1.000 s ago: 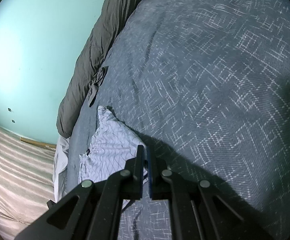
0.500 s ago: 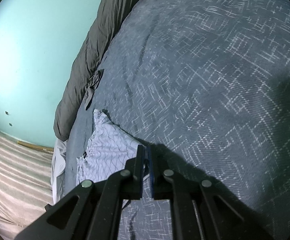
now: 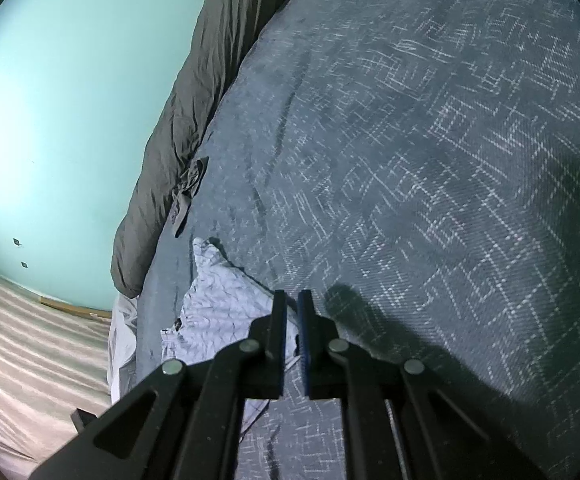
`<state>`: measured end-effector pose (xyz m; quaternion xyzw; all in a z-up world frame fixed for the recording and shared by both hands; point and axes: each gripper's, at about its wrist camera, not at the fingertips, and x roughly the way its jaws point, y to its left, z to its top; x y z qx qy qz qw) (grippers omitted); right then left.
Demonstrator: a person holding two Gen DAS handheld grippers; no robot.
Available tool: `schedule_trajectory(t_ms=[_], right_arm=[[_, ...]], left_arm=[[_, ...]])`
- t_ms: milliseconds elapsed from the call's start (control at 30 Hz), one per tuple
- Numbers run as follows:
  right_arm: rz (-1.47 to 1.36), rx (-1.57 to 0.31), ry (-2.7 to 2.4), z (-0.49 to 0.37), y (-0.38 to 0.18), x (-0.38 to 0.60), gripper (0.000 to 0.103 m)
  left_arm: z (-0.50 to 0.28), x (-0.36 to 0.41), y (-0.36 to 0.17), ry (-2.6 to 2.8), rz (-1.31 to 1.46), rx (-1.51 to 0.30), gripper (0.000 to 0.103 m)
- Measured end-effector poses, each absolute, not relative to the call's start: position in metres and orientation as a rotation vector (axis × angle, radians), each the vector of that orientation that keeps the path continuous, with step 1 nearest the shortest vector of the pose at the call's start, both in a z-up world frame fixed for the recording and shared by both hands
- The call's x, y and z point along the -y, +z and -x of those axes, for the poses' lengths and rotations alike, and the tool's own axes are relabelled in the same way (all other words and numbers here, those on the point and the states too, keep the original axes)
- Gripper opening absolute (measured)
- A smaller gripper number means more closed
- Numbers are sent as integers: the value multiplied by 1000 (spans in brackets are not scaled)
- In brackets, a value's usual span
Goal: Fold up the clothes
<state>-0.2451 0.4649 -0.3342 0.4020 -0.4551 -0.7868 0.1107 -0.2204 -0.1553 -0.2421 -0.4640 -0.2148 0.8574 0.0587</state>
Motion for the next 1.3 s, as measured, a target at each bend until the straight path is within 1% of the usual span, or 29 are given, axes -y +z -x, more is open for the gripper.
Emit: schedule_trajectory(t_ms=[167, 267, 367, 500, 600, 700, 800, 933, 1033, 1167, 1233, 1267, 1300], right_arm=[[-1162, 1322, -2316, 243, -329, -468, 7], [-1160, 1323, -2307, 242, -328, -469, 7], [-1157, 1325, -2293, 241, -328, -470, 7], [-1143, 1329, -2282, 241, -325, -472, 7], [-1137, 1327, -2266, 242, -324, -472, 7], [-1143, 1308, -2245, 242, -324, -468, 7], [-1149, 1284, -2233, 244, -323, -463, 7], [-1156, 1289, -2215, 245, -326, -461, 7], [-1164, 1286, -2205, 247, -328, -458, 7], [-1174, 1270, -2198, 250, -329, -452, 7], [-1183, 1255, -2194, 251, -330, -448, 7], [-1184, 1246, -2192, 252, -329, -445, 7], [-1185, 1237, -2190, 253, -329, -443, 7]], left_arm=[[242, 115, -220, 2544, 1380, 601, 2], [258, 80, -207, 2513, 1367, 537, 2], [276, 40, -192, 2472, 1336, 482, 2], [302, -33, -174, 2390, 1293, 388, 2], [316, -83, -169, 2317, 1286, 340, 2], [327, -138, -180, 2245, 1319, 259, 3], [334, -177, -207, 2194, 1373, 224, 3], [335, -201, -244, 2151, 1449, 175, 3], [335, -208, -265, 2133, 1491, 171, 3], [337, -207, -278, 2129, 1531, 202, 3], [338, -203, -280, 2131, 1537, 236, 5], [338, -201, -279, 2132, 1530, 256, 9], [338, -198, -275, 2135, 1521, 265, 16]])
